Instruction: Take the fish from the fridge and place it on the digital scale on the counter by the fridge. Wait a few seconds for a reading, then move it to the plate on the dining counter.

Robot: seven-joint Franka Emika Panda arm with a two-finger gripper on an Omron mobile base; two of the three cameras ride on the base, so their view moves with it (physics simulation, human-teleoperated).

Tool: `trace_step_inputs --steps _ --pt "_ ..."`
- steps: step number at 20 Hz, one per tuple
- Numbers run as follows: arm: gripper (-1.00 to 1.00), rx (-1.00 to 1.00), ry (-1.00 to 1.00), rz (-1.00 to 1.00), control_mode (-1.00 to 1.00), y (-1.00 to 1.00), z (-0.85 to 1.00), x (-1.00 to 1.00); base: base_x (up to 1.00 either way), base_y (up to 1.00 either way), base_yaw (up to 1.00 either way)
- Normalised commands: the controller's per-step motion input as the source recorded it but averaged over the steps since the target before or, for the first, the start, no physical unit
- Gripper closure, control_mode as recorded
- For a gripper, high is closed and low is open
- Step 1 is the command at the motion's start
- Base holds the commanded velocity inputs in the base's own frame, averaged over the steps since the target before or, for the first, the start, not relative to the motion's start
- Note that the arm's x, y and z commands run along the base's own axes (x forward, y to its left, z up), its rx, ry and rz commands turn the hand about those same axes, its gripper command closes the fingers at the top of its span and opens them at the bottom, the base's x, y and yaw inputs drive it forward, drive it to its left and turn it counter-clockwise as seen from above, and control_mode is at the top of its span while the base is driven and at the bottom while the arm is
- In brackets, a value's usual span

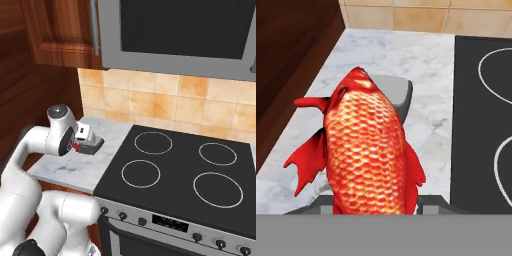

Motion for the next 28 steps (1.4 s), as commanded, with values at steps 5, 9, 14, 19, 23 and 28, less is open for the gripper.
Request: trace_step_inputs --steps 5,9,14,19,23,28 --pt "1.00 0.00 0.05 0.00 -1.00 0.00 -0.18 0.59 0.00 0.00 0.00" --pt "1.00 0.00 0.12 0.00 -1.00 0.00 -0.29 0.35 0.00 0.00 0.00" --pt "1.00 0.00 0.17 0.00 -1.00 0.00 -0.26 0.09 0.00 0.00 0.00" --pt "1.00 0.00 0.05 0.00 -1.00 0.03 -0.09 0.01 0.00 0.00 0.00" --pt "1.00 -0.02 0.00 0.00 -1.00 0.30 -0.39 0.56 0.00 0.00 0.00" --pt "1.00 -0.02 0.00 0.00 -1.00 0.36 -0.39 0.76 0.00 0.00 0.00"
